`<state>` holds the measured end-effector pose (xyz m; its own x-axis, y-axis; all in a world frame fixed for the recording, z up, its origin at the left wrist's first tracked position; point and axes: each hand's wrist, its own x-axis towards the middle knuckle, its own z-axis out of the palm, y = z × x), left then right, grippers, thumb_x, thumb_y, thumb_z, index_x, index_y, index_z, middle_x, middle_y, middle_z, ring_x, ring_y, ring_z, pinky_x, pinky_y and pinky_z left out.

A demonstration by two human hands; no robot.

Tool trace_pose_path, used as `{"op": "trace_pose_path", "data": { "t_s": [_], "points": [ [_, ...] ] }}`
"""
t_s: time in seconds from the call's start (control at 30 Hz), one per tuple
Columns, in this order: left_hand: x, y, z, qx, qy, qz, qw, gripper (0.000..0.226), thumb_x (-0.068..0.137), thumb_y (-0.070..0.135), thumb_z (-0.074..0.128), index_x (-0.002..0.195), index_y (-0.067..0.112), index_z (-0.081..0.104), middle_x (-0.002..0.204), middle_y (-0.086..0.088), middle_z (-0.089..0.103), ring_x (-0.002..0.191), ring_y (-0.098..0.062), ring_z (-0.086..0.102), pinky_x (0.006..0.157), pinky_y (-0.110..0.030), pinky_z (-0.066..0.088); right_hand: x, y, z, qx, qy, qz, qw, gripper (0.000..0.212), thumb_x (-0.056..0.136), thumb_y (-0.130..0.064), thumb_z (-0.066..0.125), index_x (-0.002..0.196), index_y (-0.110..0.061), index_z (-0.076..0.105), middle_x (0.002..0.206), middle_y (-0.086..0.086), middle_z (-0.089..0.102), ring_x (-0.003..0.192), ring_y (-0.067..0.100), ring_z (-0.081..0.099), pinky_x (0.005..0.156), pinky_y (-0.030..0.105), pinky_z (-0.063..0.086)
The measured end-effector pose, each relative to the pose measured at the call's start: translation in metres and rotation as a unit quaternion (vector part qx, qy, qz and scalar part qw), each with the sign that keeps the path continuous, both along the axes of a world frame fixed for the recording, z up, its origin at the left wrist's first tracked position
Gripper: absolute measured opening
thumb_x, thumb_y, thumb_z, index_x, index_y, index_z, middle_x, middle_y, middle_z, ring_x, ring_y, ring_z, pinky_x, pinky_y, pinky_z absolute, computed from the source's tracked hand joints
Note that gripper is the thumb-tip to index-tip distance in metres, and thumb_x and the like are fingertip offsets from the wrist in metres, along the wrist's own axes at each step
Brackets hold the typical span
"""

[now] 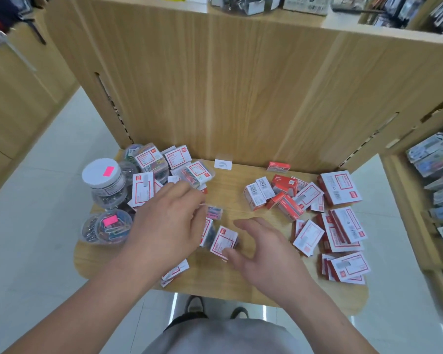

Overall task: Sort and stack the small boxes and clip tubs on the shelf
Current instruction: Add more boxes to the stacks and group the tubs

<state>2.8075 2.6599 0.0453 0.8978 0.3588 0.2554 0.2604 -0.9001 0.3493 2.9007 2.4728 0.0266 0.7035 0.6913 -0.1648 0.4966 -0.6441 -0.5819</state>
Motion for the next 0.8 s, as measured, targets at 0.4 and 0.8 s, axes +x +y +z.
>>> {"op": "trace_pose_path", "data": {
  "t_s": [0.4,0.8],
  "points": [
    [0.157,-0.045,-0.043,-0.066,0.200,-0.095,0.973,0.071,0.080,0.053,0.073,0.142,0.032,0.045,0.130,0.000,0.056,0.126,-0.024,0.053,0.094,-0.038,0.050,0.067,-0.065,0.036,0.003,0.024,-0.128,0.991,0.027,0.087,-0.049,0.071,0.111,-0.038,0.069,0.098,-0.020,0.068,0.091,0.000,0.068,0.071,0.030,0.056],
    [0.085,-0.066,0.013,-0.495,-0.011,0.018,0.869,0.086,0.067,0.006,0.094,0.132,0.048,0.058,0.118,0.016,0.065,0.107,-0.009,0.070,0.084,-0.026,0.058,0.104,-0.030,0.038,0.247,0.315,-0.137,0.906,0.032,0.092,-0.038,0.073,0.120,-0.021,0.071,0.107,-0.005,0.076,0.094,0.015,0.075,0.089,0.041,0.060]
  ]
}}
